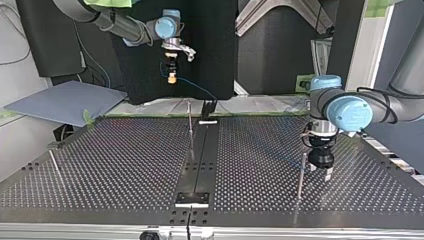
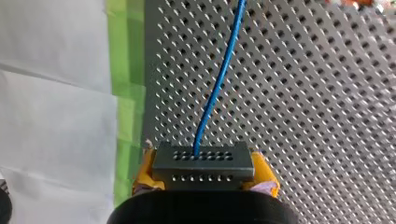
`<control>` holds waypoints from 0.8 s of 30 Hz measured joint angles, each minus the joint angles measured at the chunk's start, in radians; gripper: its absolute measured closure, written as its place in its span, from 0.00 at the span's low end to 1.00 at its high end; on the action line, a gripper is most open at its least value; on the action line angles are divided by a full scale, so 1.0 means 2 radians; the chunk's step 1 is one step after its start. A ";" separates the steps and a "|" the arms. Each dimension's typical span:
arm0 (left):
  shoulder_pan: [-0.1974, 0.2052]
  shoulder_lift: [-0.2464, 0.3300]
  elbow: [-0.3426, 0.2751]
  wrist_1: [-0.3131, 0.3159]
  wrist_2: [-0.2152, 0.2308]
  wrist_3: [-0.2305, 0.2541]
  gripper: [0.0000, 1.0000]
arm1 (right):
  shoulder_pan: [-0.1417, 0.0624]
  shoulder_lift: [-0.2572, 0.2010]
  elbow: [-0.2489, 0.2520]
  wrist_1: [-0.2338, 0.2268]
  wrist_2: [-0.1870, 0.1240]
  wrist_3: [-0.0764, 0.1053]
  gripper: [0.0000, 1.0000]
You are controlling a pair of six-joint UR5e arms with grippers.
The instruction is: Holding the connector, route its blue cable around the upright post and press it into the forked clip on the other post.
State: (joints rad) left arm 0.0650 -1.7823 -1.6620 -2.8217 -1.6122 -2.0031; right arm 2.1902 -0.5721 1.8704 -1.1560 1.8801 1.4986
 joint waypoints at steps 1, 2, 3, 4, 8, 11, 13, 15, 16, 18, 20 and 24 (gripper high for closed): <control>0.000 0.000 0.000 -0.001 0.000 0.000 0.00 | -0.002 -0.005 0.005 -0.001 0.000 -0.002 1.00; -0.001 0.000 0.000 -0.002 0.000 0.001 0.00 | -0.003 -0.010 0.009 -0.003 0.000 -0.004 1.00; -0.002 0.000 0.000 -0.002 0.000 0.001 0.00 | -0.003 -0.014 0.014 -0.004 0.001 -0.005 1.00; -0.002 0.000 0.000 -0.004 -0.001 0.001 0.00 | -0.004 -0.019 0.019 -0.007 0.001 -0.006 1.00; -0.003 0.000 0.000 -0.006 -0.001 0.003 0.00 | -0.009 -0.035 0.035 -0.021 0.001 -0.001 1.00; -0.003 0.000 0.000 -0.007 -0.001 0.003 0.00 | -0.014 -0.047 0.047 -0.033 0.000 0.008 1.00; -0.003 0.000 0.000 -0.007 -0.001 0.003 0.00 | -0.018 -0.056 0.056 -0.042 0.000 0.011 1.00; -0.003 0.000 0.000 -0.007 -0.002 0.003 0.00 | -0.021 -0.065 0.065 -0.051 0.000 0.011 1.00; -0.003 0.000 0.000 -0.008 -0.003 0.003 0.00 | -0.022 -0.072 0.072 -0.057 -0.001 0.010 1.00; -0.004 0.000 0.000 -0.009 -0.005 0.003 0.00 | -0.023 -0.082 0.081 -0.063 -0.001 0.008 1.00; -0.004 0.000 0.000 -0.010 -0.006 0.003 0.00 | -0.025 -0.093 0.093 -0.065 0.000 0.004 1.00; -0.004 0.000 0.000 -0.010 -0.008 0.003 0.00 | -0.025 -0.112 0.112 -0.065 -0.001 -0.006 1.00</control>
State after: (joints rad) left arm 0.0572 -1.7819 -1.6614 -2.8423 -1.6277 -1.9972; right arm 2.1395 -0.7968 2.0950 -1.2850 1.8783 1.4860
